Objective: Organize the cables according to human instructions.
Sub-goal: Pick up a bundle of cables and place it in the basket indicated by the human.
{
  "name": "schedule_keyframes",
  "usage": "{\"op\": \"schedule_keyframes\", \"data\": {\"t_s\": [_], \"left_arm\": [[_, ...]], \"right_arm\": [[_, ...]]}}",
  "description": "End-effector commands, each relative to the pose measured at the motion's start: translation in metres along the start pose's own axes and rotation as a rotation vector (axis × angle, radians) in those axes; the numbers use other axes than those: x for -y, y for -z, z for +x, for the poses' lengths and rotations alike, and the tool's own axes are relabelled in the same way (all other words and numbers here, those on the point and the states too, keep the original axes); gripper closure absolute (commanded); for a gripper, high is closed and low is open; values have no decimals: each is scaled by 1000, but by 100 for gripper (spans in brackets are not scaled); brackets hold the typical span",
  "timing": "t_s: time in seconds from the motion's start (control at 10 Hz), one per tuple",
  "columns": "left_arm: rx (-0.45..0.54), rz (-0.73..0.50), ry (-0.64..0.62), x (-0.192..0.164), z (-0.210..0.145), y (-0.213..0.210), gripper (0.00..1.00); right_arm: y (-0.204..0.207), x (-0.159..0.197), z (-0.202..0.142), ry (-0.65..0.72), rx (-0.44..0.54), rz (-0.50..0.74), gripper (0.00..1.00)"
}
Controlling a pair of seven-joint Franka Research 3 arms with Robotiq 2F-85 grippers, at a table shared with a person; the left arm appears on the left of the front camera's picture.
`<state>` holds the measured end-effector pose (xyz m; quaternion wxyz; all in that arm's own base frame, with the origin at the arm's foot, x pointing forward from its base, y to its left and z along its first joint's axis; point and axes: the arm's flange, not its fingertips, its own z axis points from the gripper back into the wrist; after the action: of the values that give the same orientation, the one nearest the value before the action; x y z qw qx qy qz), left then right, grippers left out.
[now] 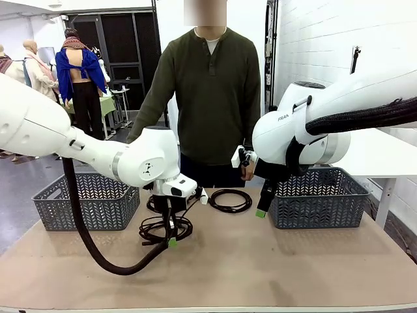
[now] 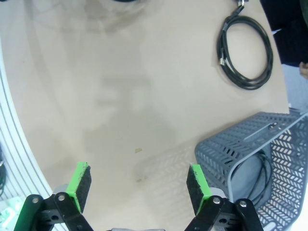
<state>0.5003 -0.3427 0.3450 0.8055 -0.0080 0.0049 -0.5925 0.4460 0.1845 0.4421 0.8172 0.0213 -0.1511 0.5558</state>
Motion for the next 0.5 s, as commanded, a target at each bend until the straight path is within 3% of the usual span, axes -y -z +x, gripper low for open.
{"op": "schedule_keyframes", "data": {"t_s": [0.0, 0.4], "left_arm": [[-11, 40, 41, 15, -21, -36, 100], [51, 73, 175, 0, -70, -122, 100]], "right_arm": [[-1, 1, 1, 1, -11, 1, 0], [-1, 1, 1, 1, -11, 1, 0]]}}
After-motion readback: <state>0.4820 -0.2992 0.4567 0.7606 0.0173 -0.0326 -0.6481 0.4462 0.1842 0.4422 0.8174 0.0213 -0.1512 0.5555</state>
